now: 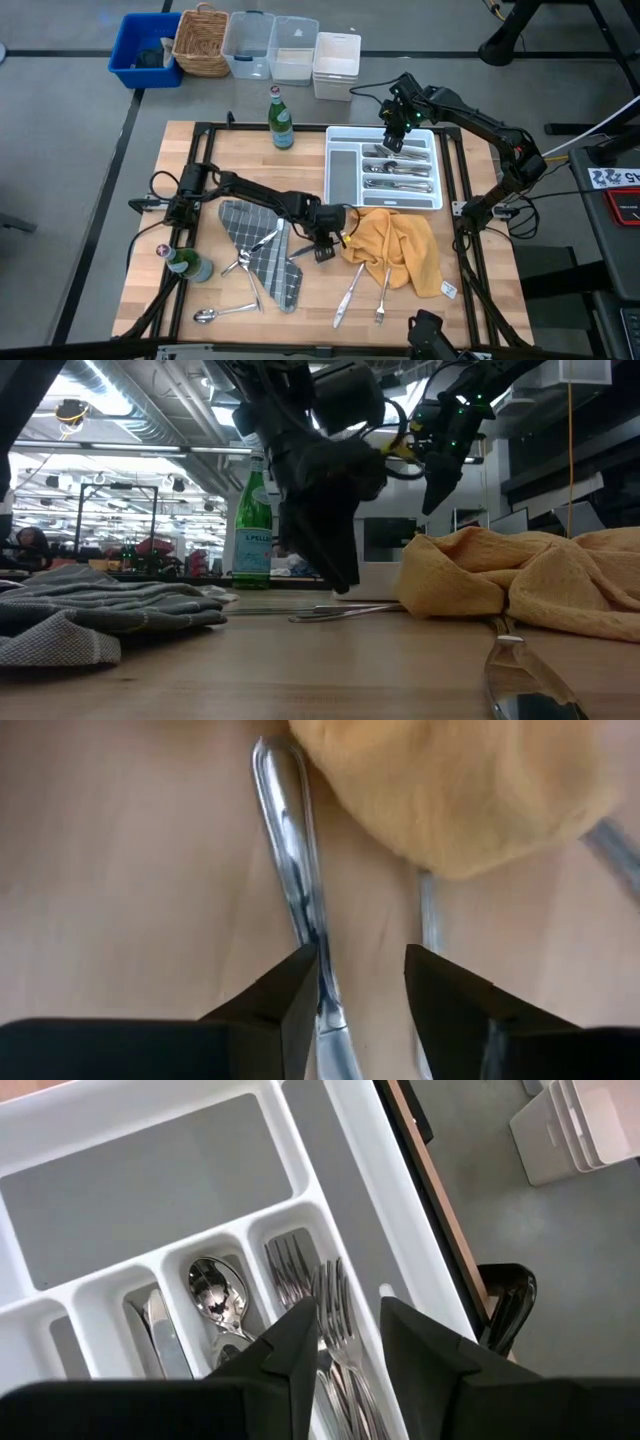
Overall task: Sort silverware
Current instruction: Put the silver knife into the cutlery tray
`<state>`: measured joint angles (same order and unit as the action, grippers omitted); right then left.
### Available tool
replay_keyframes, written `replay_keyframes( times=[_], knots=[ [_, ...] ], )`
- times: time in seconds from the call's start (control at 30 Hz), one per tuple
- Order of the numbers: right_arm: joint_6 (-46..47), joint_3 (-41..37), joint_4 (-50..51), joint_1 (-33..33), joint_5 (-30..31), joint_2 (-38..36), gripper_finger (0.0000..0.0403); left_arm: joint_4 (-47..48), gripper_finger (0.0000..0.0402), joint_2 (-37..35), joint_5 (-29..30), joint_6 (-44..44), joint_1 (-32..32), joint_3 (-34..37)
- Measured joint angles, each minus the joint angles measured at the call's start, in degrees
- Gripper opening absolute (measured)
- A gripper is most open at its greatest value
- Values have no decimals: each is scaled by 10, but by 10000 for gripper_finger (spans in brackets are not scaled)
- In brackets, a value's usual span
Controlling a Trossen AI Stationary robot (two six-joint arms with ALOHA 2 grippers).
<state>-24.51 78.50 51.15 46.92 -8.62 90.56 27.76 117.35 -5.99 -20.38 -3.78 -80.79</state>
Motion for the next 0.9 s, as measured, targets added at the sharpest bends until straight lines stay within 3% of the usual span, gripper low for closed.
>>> replay_keyframes(
  times=[0.23, 0.77, 0.9],
  knots=[
    [0, 0, 0, 0, 0, 0, 115, 12, 141, 4, 88, -3, -15, 0],
    [1, 0, 0, 0, 0, 0, 115, 18, 141, 4, 77, -7, -36, 0],
    [1, 0, -1, 0, 0, 0, 115, 18, 140, 4, 98, -7, -34, 0]
  ],
)
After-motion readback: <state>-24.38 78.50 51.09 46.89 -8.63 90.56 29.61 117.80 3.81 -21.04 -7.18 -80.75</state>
